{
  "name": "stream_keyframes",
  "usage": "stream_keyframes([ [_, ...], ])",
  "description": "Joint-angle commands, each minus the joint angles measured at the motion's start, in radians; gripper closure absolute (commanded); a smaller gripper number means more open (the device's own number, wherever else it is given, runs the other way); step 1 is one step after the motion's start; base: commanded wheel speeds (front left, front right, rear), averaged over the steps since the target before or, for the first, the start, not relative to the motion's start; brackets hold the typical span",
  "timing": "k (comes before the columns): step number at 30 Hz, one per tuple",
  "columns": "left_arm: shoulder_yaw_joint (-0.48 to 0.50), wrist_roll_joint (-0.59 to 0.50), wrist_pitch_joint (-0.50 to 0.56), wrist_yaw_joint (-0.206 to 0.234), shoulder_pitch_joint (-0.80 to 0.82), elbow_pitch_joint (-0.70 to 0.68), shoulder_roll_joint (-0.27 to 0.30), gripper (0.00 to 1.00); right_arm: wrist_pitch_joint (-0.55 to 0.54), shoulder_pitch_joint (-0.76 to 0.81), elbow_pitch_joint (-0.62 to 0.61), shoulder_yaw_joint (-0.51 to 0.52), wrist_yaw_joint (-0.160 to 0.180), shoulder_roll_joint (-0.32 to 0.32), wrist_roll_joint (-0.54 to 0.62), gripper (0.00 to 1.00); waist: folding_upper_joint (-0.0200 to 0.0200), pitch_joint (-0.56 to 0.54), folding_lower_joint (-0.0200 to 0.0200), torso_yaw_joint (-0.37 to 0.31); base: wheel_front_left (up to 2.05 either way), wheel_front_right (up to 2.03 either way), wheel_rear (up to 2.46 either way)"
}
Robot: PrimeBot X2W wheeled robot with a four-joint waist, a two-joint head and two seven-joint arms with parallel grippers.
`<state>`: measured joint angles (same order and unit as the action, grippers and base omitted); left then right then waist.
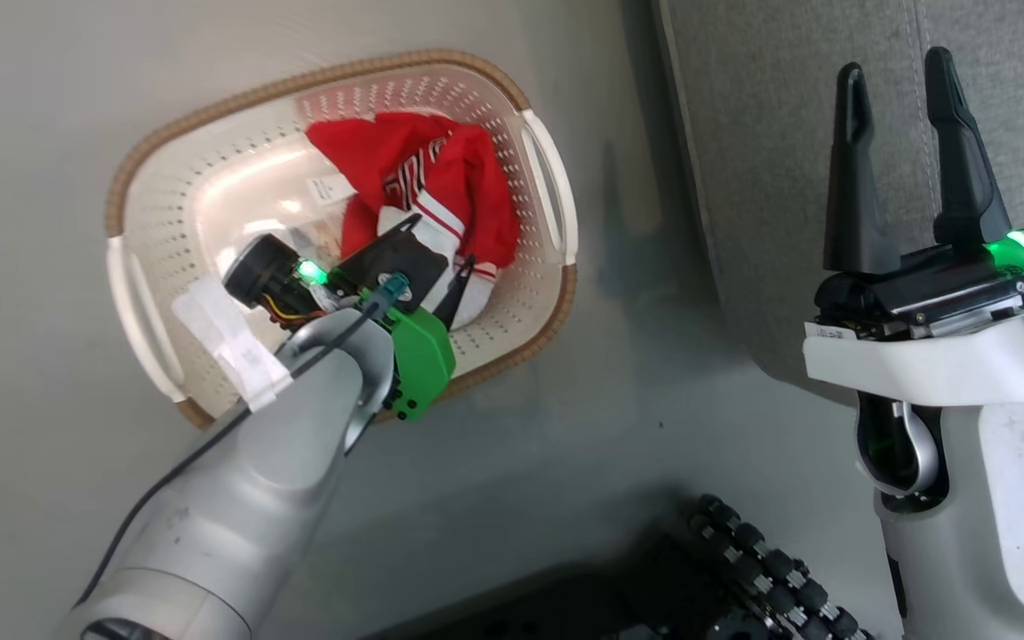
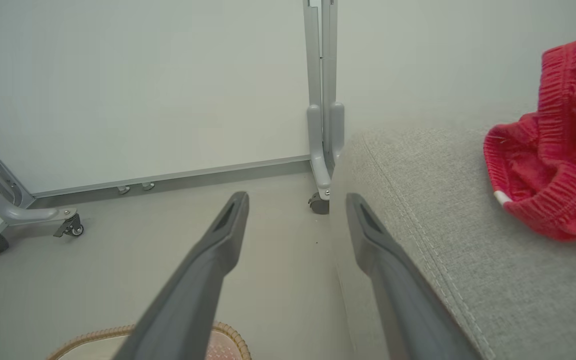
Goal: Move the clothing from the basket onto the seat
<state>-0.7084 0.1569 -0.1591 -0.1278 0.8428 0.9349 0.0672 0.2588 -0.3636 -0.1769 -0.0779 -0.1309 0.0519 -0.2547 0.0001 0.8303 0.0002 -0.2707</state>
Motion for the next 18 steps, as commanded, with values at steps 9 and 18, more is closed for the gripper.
stream_keyframes([
  [9, -0.019, 0.069, 0.076, -0.004, 0.109, 0.129, 0.07, 0.0, 0.007, -0.034, -0.017, -0.034, 0.0, -0.002, -0.06, 0.0, -0.0001, 0.164, -0.0002, -0.131, 0.0, 0.0, 0.0],
  [18, -0.027, 0.107, 0.124, -0.004, 0.16, 0.227, 0.107, 0.0, 0.007, -0.002, -0.03, -0.038, 0.0, -0.002, -0.085, 0.0, -0.0001, 0.19, -0.0002, -0.154, 0.0, 0.0, 0.0],
])
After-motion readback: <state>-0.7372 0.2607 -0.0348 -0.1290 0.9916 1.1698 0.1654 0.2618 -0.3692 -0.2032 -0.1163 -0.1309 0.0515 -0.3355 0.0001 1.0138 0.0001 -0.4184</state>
